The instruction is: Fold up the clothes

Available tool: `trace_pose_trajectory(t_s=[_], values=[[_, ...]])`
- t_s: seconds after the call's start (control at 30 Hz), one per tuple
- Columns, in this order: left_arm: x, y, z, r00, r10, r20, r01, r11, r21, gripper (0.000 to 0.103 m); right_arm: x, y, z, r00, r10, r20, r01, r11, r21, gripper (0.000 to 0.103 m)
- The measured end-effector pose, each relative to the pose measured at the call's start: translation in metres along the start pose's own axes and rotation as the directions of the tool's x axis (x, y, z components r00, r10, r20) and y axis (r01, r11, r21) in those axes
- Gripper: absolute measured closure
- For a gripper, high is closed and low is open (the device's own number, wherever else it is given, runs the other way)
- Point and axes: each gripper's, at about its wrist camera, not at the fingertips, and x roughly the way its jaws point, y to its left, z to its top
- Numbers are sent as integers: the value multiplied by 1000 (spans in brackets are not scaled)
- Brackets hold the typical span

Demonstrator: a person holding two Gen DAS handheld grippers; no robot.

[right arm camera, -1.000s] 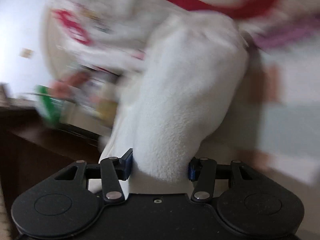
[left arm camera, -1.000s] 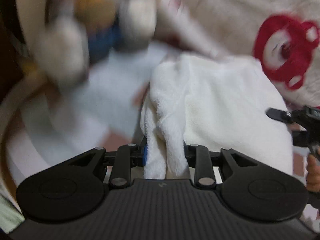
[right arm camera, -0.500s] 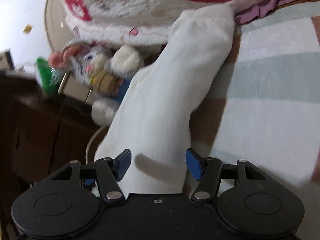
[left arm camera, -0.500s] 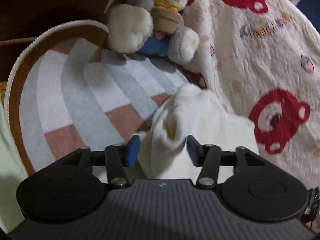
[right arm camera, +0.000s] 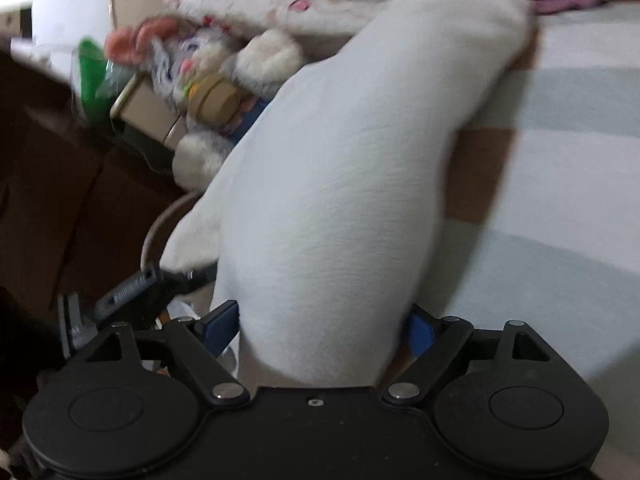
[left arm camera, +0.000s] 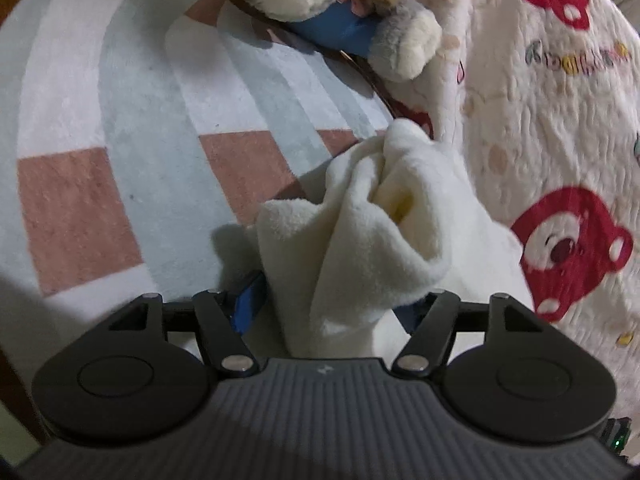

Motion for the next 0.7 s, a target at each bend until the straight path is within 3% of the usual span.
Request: trace_pose_trajectory(t_s=[0.03, 0.1, 0.17, 0.23, 0.3, 0.4, 0.5, 0.6, 0.7], values=[[-3, 0, 1, 1000, -11, -1, 11, 1000, -15, 37, 2, 2, 6, 1000, 19, -8, -18, 1000, 23, 51], [-14, 1, 1, 999, -52, 0, 52, 997, -56, 35, -8, -4, 16, 989, 149, 14, -149, 973, 176, 54], [-27, 4, 0, 995, -99, 1, 99, 989, -106, 33, -25, -5, 18, 972, 229, 46, -233, 933, 274, 58], [-45, 6, -8, 993, -114, -33, 108, 982, -155, 27, -40, -4, 12, 962, 269, 43, -267, 903, 337, 58], [-58, 5, -19, 995, -73, -69, 64, 990, -128, 26, -53, -1, 0, 956, 293, 9, -275, 886, 374, 58], [-64, 7, -33, 993, 6, -122, -19, 994, -105, 29, -62, 10, -28, 979, 166, -122, -127, 952, 279, 54], [-59, 10, -38, 986, 66, -156, -82, 992, -99, 29, -72, 21, -54, 976, 12, -218, 17, 991, 131, 53], [-59, 6, -36, 986, 93, -137, -102, 993, -58, 29, -100, 6, -58, 990, 46, -136, -22, 985, 173, 51], [-57, 4, -33, 989, 96, -113, -102, 994, -45, 28, -120, -20, -39, 999, 29, -30, -21, 972, 233, 33]])
